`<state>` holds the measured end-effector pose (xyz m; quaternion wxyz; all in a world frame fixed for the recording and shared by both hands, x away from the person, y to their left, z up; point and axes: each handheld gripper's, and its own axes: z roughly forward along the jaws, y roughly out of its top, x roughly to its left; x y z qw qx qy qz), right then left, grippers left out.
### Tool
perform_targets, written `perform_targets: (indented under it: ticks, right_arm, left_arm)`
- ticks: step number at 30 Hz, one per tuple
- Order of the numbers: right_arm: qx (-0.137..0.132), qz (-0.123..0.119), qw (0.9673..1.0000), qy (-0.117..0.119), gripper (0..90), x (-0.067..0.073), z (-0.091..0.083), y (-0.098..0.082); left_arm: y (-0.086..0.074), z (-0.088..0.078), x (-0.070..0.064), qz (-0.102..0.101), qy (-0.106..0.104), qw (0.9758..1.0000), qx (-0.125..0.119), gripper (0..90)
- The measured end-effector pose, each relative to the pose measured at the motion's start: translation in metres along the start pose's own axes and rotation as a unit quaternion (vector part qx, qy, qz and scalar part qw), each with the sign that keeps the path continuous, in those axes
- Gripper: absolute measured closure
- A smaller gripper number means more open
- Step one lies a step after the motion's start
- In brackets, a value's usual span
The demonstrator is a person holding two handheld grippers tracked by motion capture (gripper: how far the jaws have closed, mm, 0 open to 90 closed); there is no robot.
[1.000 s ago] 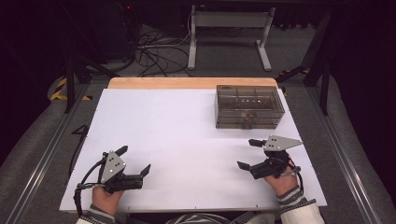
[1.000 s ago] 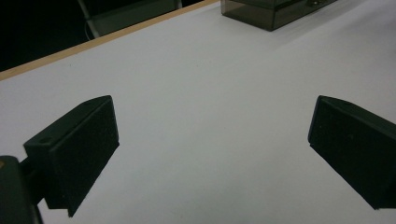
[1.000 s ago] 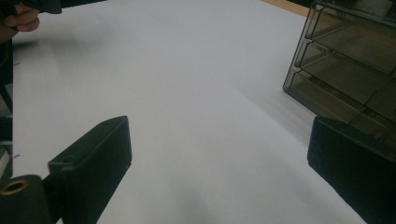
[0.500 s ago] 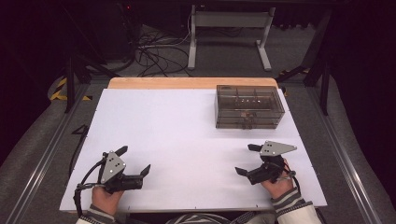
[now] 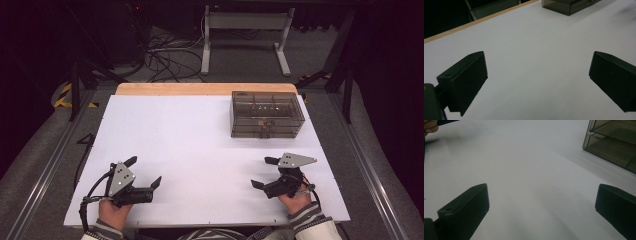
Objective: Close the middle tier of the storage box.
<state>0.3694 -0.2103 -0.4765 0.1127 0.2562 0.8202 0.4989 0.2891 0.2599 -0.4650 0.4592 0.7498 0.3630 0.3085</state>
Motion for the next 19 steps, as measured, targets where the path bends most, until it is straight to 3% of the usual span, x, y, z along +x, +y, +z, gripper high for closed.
perform_targets:
  ticks: [10,15,19]
  right_arm:
    - [0.006,-0.018,0.9998,-0.008,0.1,0.0019,0.0029,0.0004]
    - [0.005,-0.016,0.9998,-0.009,0.1,0.0013,0.0023,0.0005]
    - [0.010,-0.024,0.9996,-0.013,0.1,0.0021,0.0024,0.0015]
  left_arm:
    - [0.0005,0.0004,0.0001,0.005,0.001,1.0000,0.000,2.6]
    - [0.0000,-0.0001,0.0013,-0.002,0.002,1.0000,-0.002,2.6]
    - [-0.0001,0.0004,0.0001,0.006,0.006,1.0000,0.000,3.6]
